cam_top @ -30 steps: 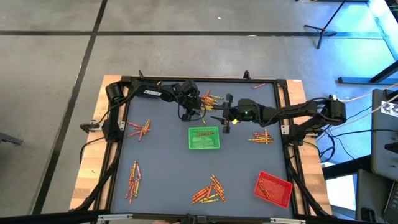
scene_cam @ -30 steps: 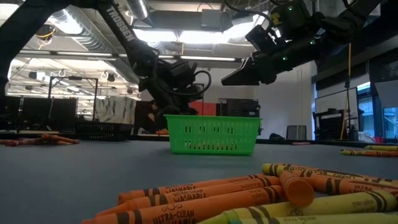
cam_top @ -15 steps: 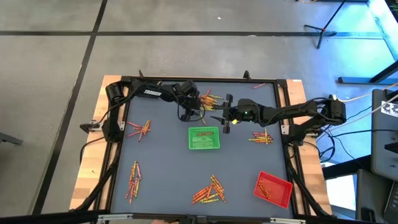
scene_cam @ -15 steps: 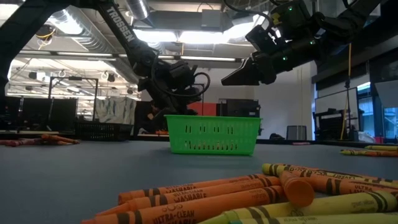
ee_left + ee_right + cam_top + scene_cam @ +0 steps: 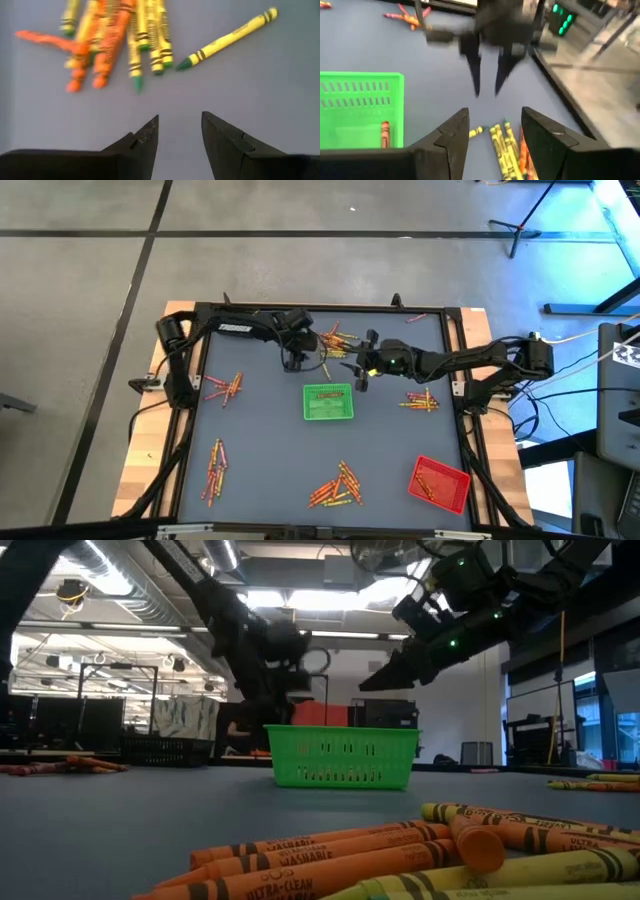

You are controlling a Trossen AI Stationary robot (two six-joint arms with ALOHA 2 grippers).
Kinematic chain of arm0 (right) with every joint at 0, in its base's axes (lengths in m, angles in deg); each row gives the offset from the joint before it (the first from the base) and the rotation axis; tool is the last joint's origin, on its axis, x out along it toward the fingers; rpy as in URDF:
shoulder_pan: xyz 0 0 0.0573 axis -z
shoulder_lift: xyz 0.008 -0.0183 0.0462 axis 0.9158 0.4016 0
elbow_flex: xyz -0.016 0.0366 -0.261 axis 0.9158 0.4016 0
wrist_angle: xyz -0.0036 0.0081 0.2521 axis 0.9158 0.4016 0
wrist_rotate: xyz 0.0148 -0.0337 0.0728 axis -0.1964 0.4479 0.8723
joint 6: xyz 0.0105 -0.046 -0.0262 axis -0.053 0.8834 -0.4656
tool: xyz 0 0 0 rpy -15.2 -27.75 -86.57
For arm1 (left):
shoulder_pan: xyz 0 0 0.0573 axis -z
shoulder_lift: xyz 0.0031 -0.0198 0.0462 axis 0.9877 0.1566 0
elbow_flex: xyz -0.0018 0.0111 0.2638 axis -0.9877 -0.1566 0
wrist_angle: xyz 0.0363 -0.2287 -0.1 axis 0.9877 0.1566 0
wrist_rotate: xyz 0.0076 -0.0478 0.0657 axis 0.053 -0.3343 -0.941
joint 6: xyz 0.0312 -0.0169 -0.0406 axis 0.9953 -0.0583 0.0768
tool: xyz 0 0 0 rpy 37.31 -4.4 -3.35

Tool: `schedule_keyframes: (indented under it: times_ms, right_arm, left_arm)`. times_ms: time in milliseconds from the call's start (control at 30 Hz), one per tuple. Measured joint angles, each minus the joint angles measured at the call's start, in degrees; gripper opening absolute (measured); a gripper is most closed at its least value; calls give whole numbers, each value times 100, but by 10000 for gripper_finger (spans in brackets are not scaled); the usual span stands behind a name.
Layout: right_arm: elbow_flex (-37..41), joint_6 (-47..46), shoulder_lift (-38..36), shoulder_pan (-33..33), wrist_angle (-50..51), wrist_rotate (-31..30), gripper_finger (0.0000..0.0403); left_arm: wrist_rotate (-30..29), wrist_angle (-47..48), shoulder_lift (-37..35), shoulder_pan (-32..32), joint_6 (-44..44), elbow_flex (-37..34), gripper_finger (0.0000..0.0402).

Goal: Sort crayons
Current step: Put the green crayon into the black bin

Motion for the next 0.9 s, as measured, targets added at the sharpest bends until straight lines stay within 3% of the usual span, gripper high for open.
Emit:
schedule_keyframes:
  times_ms: [200,600,733,900]
  right_arm:
    - [-902,-638,730,50,1097,47,177]
    - [-3668,-1886,2665,210,4178,194,177]
    - [-4230,-2268,3112,279,4837,281,177]
    - [-4618,-2716,3482,365,4959,424,177]
  left_arm:
    - [-7,99,-920,-77,-598,-539,133]
    - [-834,-1922,-3223,-13,-1515,-3132,132]
    - [-1056,-2236,-3768,66,-1741,-3648,133]
    - [-1067,-2446,-4070,120,-1777,-3898,133]
